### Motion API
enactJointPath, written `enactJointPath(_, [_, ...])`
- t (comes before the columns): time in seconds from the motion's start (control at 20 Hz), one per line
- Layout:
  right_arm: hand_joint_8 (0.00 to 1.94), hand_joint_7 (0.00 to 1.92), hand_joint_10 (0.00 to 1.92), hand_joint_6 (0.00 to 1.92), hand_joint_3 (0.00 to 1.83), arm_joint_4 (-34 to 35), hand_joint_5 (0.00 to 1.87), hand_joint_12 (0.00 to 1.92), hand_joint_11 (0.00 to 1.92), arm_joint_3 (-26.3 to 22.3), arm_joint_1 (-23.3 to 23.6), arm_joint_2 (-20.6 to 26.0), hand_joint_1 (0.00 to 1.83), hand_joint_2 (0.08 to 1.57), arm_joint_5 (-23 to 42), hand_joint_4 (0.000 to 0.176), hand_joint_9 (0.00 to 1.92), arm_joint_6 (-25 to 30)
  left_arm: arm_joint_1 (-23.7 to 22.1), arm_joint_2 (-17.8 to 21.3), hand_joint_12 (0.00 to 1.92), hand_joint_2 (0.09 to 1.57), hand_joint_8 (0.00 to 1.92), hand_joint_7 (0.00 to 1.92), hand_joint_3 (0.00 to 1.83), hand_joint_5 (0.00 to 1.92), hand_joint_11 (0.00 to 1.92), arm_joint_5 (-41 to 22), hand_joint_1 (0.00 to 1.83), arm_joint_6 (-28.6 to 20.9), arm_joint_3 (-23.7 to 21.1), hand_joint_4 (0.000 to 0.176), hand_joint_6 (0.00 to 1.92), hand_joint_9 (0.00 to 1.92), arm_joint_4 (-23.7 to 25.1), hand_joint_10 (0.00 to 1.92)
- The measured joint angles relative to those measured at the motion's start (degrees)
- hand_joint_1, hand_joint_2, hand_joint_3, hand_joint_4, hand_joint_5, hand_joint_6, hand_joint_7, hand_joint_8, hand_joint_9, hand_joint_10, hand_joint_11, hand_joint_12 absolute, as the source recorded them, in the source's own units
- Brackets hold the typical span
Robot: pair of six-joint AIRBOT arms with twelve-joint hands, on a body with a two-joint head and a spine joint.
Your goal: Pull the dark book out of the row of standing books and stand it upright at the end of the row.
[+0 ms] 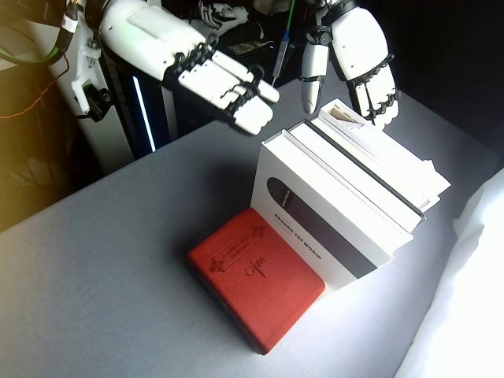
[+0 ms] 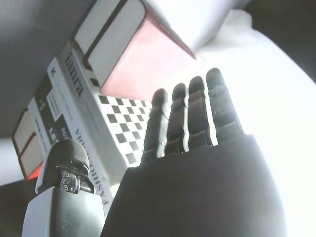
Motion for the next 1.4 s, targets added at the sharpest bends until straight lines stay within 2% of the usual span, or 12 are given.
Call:
enactJointPath(0.3, [0.01, 0.03, 0.0, 0.01, 0.0, -7.15, 0.05, 0.0, 0.0, 0.2, -0.94, -0.2, 0.0, 1.1, -6.14, 0.0, 0.0, 1.51, 0.0, 0.0, 0.07, 1.18, 0.0, 0.07, 0.0, 0.11, 0.02, 0.0, 0.0, 0.0, 0.0, 0.0, 0.0, 0.04, -0.02, 0.0])
enactJointPath(0.5, [0.01, 0.03, 0.0, 0.01, 0.01, -7.52, 0.05, 0.0, 0.0, 1.64, -0.39, -2.14, 0.0, 1.11, -9.53, 0.0, 0.0, -1.09, 0.02, 0.0, 0.07, 1.17, 0.01, 0.08, 0.0, 0.13, 0.02, 0.0, 0.0, -0.04, 0.0, 0.0, 0.01, 0.04, -0.11, 0.01])
enactJointPath(0.65, [0.0, 0.0, 0.0, 0.0, 0.0, -7.74, 0.01, 0.0, 0.0, 1.62, -0.39, -2.14, 0.0, 1.11, -9.75, 0.0, 0.0, -1.27, 0.02, 0.0, 0.09, 1.19, 0.0, 0.12, 0.01, 0.17, 0.05, -0.02, 0.0, -0.04, 0.0, 0.0, 0.0, 0.09, -0.11, 0.0])
enactJointPath(1.4, [0.0, 0.0, 0.0, 0.0, 0.0, -7.74, 0.02, 0.0, 0.0, 1.86, -0.37, -2.86, 0.0, 1.1, -10.12, 0.0, 0.0, -3.72, 0.02, 0.0, 0.06, 1.17, 0.0, 0.05, 0.0, 0.1, 0.0, 0.0, 0.0, -0.07, 0.0, 0.0, 0.0, 0.02, -0.24, 0.0])
